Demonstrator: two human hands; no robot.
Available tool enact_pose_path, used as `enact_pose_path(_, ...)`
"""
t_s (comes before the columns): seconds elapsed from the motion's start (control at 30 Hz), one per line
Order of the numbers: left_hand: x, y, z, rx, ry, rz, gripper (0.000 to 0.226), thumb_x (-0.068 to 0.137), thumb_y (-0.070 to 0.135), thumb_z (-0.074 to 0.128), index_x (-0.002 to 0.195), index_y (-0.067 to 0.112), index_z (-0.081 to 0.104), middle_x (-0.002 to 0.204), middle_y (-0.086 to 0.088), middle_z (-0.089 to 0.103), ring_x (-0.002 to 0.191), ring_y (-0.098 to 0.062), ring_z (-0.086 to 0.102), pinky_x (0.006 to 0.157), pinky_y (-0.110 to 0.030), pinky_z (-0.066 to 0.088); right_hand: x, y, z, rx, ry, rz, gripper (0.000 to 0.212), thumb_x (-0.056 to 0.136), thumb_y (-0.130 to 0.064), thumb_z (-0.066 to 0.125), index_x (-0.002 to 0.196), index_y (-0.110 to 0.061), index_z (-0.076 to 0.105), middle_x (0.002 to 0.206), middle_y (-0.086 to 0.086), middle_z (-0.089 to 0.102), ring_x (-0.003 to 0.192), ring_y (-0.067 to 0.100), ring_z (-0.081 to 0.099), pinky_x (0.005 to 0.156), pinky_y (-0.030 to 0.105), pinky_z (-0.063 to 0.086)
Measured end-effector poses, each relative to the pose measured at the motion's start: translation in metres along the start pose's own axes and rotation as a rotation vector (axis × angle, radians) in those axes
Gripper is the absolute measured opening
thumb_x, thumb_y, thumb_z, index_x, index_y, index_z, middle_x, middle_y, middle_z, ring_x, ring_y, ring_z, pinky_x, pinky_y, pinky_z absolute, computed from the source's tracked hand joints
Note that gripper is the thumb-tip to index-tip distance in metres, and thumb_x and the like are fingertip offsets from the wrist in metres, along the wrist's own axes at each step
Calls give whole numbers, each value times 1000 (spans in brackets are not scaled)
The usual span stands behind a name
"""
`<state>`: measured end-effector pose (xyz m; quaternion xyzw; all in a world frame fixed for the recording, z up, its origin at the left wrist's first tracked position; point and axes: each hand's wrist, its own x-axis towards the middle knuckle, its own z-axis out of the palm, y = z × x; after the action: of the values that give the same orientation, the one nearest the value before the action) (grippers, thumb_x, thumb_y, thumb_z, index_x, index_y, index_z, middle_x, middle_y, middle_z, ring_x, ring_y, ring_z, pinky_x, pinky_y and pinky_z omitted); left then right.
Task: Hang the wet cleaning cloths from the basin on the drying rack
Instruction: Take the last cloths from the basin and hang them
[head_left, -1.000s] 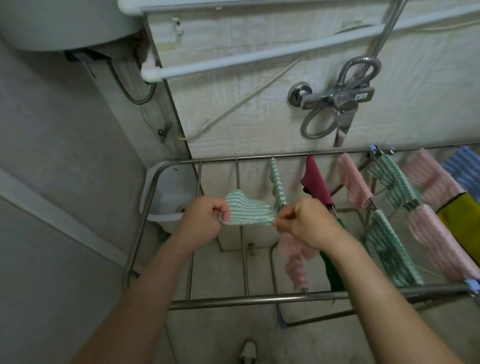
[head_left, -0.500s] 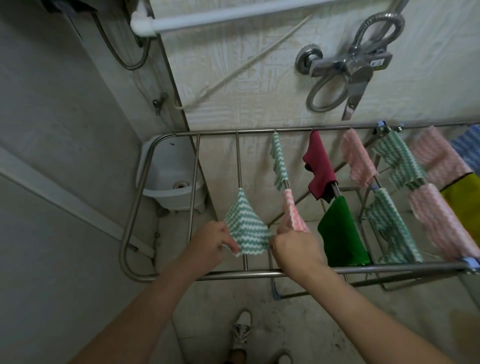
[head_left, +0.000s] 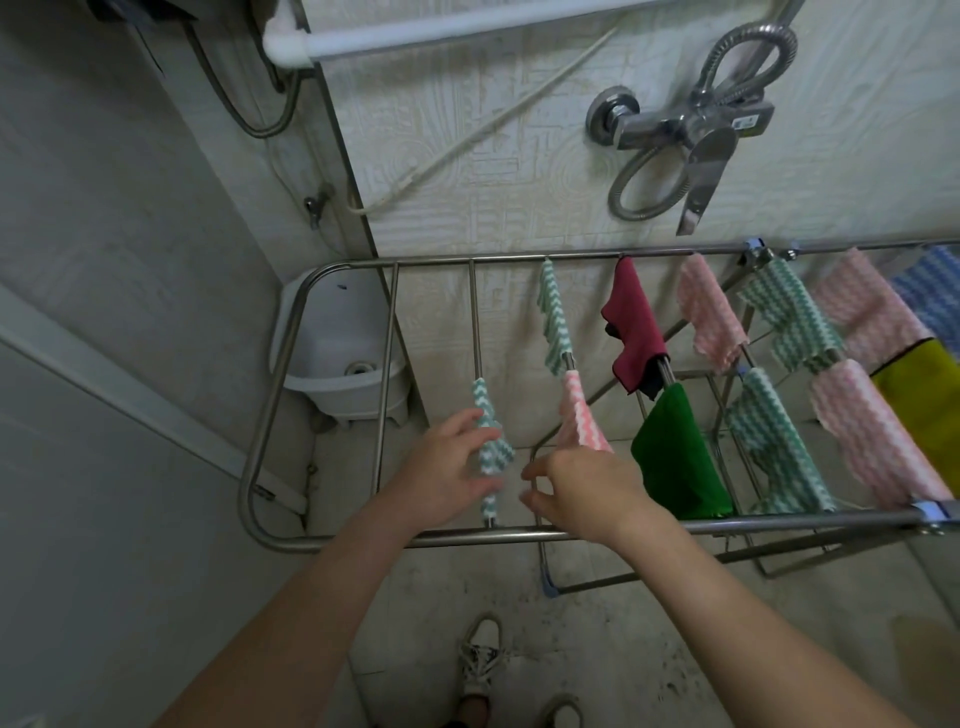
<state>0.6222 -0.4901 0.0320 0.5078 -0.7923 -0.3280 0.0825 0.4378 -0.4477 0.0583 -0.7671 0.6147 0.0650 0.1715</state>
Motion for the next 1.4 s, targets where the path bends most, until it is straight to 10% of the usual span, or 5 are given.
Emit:
enact_pose_path(0.3,-1,5,19,174,-124,-17,93,75,52,69,149,19,23,157,9,-18,145,-11,-9,115,-34,17,-10,21,-3,384,-140,119,43,85,-23,66,128,-26,58,117,2,63,97,12,60,86,23,49)
enact_pose_path(0.63,4,89,-1,-668,23,96,31,79,35,72,107,37,61,119,14,63,116,-1,54,106,-28,38,-46,57,-75,1557,149,9,36,58,-12,85,92,-16,75,75,5,72,60,11,62,57,21,50)
enact_pose_path(0.93,3,107,-20,-865,-27,189,12,83,6,67,92,14,64,80,1,64,75,-9,60,71,-20,50,-53,56,-92,1732,71,-81,36,68,-2,70,104,-7,68,74,6,71,61,10,64,55,17,49)
enact_pose_path(1.13,-4,109,-45,-767,35,163,15,93,5,52,86,6,65,76,3,62,74,-5,58,73,-17,46,-55,46,-106,1551,62,-68,41,70,0,70,111,-7,68,73,1,68,64,7,63,60,16,52)
enact_pose_path(1.4,-11,91,-82,-505,95,119,4,85,21,68,88,22,71,77,-21,65,68,-22,58,70,-38,48,-39,31,-116,171,361,21,12,83,-33,72,94,-30,74,68,-18,45,74,7,51,66,23,36)
